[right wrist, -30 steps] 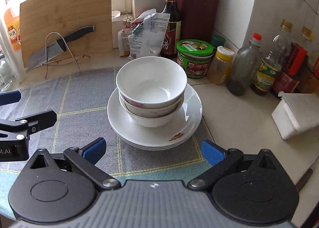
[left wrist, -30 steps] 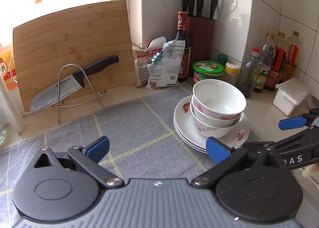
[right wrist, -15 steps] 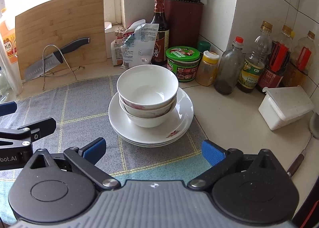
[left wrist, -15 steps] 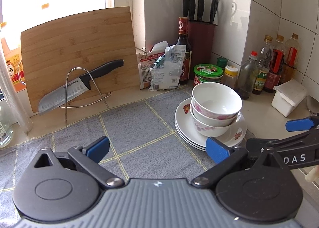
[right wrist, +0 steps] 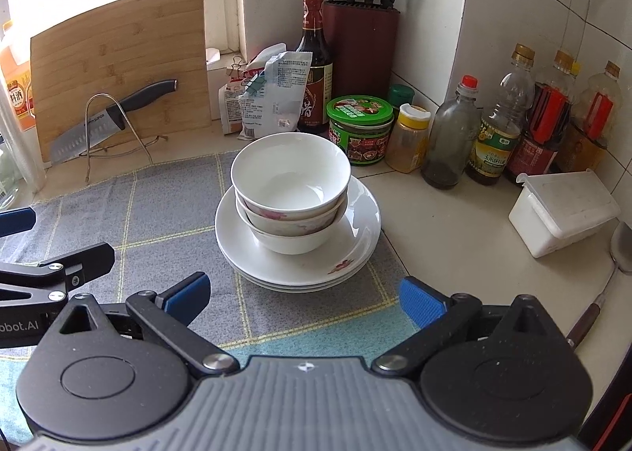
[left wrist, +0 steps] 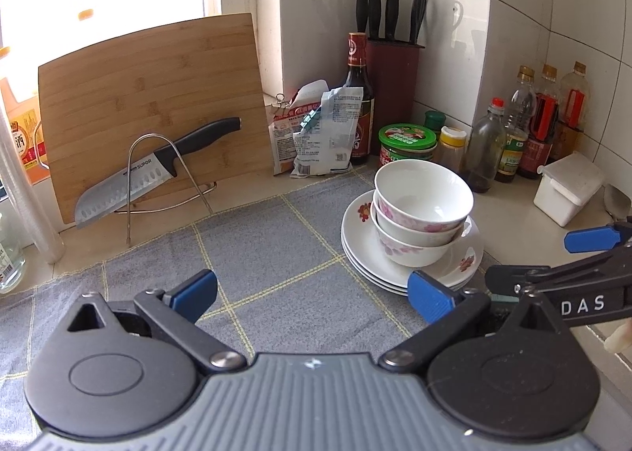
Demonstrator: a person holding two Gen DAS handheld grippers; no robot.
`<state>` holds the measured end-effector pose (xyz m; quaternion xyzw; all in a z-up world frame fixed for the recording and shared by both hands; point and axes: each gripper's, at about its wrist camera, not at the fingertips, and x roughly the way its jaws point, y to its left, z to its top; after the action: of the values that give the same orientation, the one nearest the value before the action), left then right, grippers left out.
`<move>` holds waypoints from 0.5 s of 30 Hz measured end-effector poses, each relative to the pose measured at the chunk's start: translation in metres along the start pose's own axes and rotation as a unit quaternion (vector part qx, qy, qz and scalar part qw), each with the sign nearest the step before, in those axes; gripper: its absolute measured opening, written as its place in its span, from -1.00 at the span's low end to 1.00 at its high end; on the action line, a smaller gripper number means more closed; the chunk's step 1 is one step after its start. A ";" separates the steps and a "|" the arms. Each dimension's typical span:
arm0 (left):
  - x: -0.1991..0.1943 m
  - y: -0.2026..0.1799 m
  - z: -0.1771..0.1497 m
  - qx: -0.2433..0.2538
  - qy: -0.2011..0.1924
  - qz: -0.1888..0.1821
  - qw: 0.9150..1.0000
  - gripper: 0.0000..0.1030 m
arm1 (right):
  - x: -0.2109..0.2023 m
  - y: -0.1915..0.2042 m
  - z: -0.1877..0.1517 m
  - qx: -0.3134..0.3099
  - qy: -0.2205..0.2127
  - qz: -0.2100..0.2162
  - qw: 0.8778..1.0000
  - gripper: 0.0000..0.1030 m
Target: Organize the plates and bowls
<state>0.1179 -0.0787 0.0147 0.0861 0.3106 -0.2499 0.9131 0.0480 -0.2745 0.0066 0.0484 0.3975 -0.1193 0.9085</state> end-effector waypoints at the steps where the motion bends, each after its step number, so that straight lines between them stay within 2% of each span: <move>1: 0.000 0.000 0.000 0.000 0.000 0.000 1.000 0.98 | 0.000 0.000 0.000 0.000 0.000 0.001 1.000 1.00; 15: -0.003 0.000 0.001 0.001 -0.003 -0.003 1.000 0.98 | -0.005 0.002 0.001 -0.002 -0.004 0.000 1.000 1.00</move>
<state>0.1157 -0.0779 0.0173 0.0856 0.3076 -0.2536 0.9131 0.0460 -0.2718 0.0107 0.0458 0.3940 -0.1190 0.9102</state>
